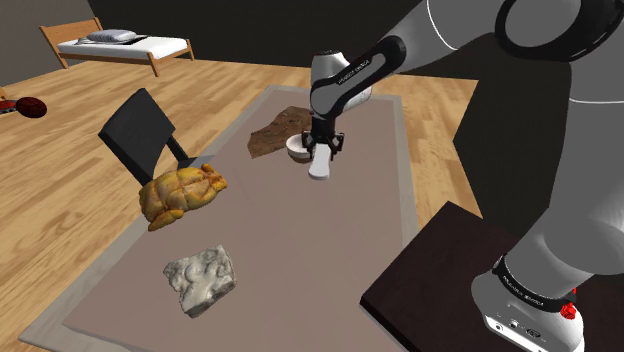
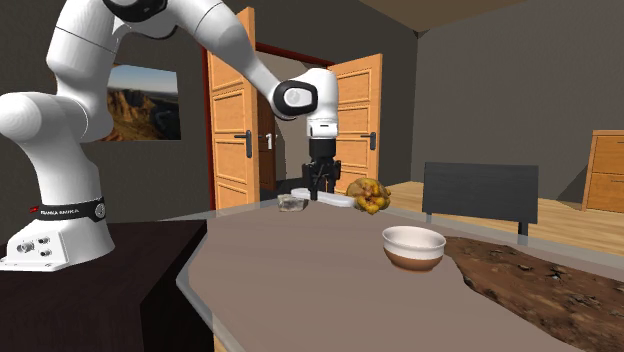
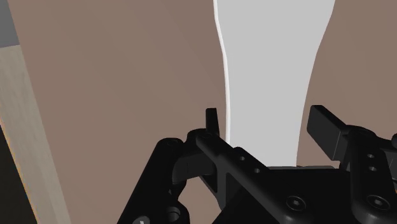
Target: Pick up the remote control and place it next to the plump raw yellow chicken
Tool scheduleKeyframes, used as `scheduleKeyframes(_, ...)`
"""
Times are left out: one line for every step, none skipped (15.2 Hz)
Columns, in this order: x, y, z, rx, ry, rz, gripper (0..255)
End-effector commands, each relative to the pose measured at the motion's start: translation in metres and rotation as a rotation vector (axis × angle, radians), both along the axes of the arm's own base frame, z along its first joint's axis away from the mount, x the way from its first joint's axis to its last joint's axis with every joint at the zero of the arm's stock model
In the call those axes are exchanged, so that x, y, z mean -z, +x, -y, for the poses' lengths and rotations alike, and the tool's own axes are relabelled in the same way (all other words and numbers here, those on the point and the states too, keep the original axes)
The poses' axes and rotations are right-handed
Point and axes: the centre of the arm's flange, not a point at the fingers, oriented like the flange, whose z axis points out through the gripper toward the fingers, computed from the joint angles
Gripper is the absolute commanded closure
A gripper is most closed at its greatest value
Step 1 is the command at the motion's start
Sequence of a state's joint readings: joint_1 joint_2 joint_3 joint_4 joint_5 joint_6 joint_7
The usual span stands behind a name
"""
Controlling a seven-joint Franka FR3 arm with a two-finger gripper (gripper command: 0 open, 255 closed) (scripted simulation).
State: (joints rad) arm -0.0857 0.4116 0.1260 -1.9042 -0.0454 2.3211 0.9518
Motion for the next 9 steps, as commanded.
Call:
scheduleKeyframes(-0.012, 0.0, 0.0, 0.0, 0.0, 0.0, 255)
scheduleKeyframes(-0.017, 0.0, 0.0, 0.0, 0.0, 0.0, 255)
scheduleKeyframes(-0.022, 0.0, 0.0, 0.0, 0.0, 0.0, 255)
scheduleKeyframes(-0.027, 0.0, 0.0, 0.0, 0.0, 0.0, 255)
scheduleKeyframes(-0.033, 0.0, 0.0, 0.0, 0.0, 0.0, 255)
scheduleKeyframes(-0.038, 0.0, 0.0, 0.0, 0.0, 0.0, 255)
scheduleKeyframes(-0.043, 0.0, 0.0, 0.0, 0.0, 0.0, 255)
scheduleKeyframes(-0.049, 0.0, 0.0, 0.0, 0.0, 0.0, 255)
scheduleKeyframes(-0.054, 0.0, 0.0, 0.0, 0.0, 0.0, 255)
